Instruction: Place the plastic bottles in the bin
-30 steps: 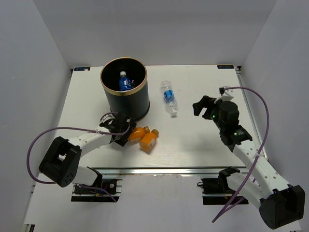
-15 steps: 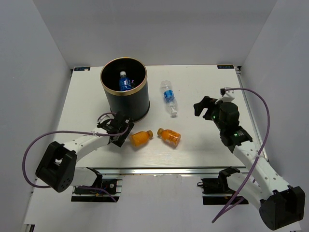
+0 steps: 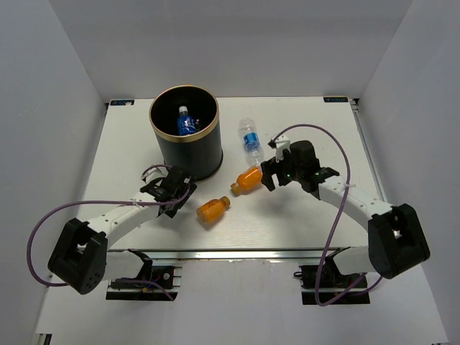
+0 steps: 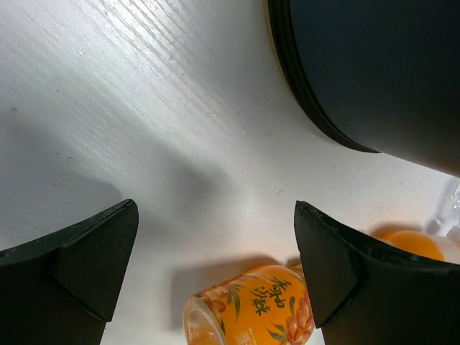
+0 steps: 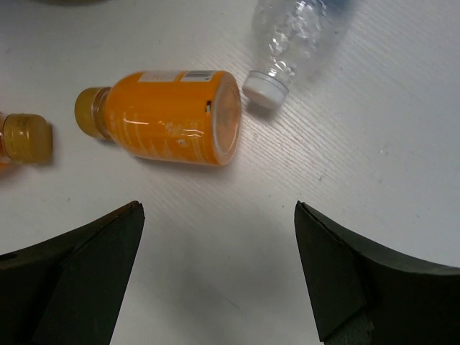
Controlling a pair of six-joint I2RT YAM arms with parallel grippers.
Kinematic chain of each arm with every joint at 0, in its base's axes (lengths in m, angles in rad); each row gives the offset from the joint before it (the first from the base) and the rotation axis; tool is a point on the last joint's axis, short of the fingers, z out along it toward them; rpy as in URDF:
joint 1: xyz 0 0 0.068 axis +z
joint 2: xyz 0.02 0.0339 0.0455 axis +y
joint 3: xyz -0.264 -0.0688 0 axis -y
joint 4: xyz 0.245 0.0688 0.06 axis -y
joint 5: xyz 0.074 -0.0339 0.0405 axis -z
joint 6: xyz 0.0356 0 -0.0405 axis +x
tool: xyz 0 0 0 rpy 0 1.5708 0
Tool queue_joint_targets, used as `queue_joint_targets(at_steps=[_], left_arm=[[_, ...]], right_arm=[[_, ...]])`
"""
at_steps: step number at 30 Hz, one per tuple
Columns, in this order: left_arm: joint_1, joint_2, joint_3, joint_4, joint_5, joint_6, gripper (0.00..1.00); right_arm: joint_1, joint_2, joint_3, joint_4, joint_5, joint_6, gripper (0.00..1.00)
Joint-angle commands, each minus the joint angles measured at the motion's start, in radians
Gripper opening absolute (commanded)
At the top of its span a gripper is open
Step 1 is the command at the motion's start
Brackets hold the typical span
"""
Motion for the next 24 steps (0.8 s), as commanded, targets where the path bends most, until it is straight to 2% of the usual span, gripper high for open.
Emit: queue_joint_targets(at_steps=[1, 3, 5, 8, 11, 13, 17, 24], left_arm=[[-0.002, -0.049, 0.017, -0.012, -0.043, 0.032, 0.98], [-0.002, -0.066, 0.011, -0.007, -0.045, 0.049, 0.98], [-0.002, -0.073, 0.011, -0.014, -0.051, 0.05, 0.98], [-0.002, -0.087, 0.009, -0.026, -0.063, 0.055, 0.98], [-0.002, -0.105, -0.001, -0.026, -0.066, 0.055, 0.98], [-0.002, -0.115, -0.012, -0.024, -0.068, 0.056, 0.98], [-0.002, -0.13, -0.017, -0.037, -0.085, 0.052, 0.98], [-0.002, -0.139, -0.014, -0.055, -0.1, 0.05, 0.98]], right_arm=[[0.055, -0.001, 0.044, 0.078, -0.002, -0.191, 0.89], [0.088, -0.013, -0.008, 0.136, -0.058, -0.341, 0.89], [0.095, -0.013, -0.008, 0.16, -0.132, -0.418, 0.89], [0.115, 0.008, 0.047, 0.08, -0.186, -0.599, 0.89], [0.128, 0.033, 0.114, -0.097, -0.238, -0.852, 0.9], [0.128, 0.062, 0.15, -0.13, -0.218, -0.975, 0.89], [0.134, 0.175, 0.268, -0.201, -0.166, -1.057, 0.89], [0.193, 0.27, 0.314, -0.146, -0.166, -1.24, 0.89]])
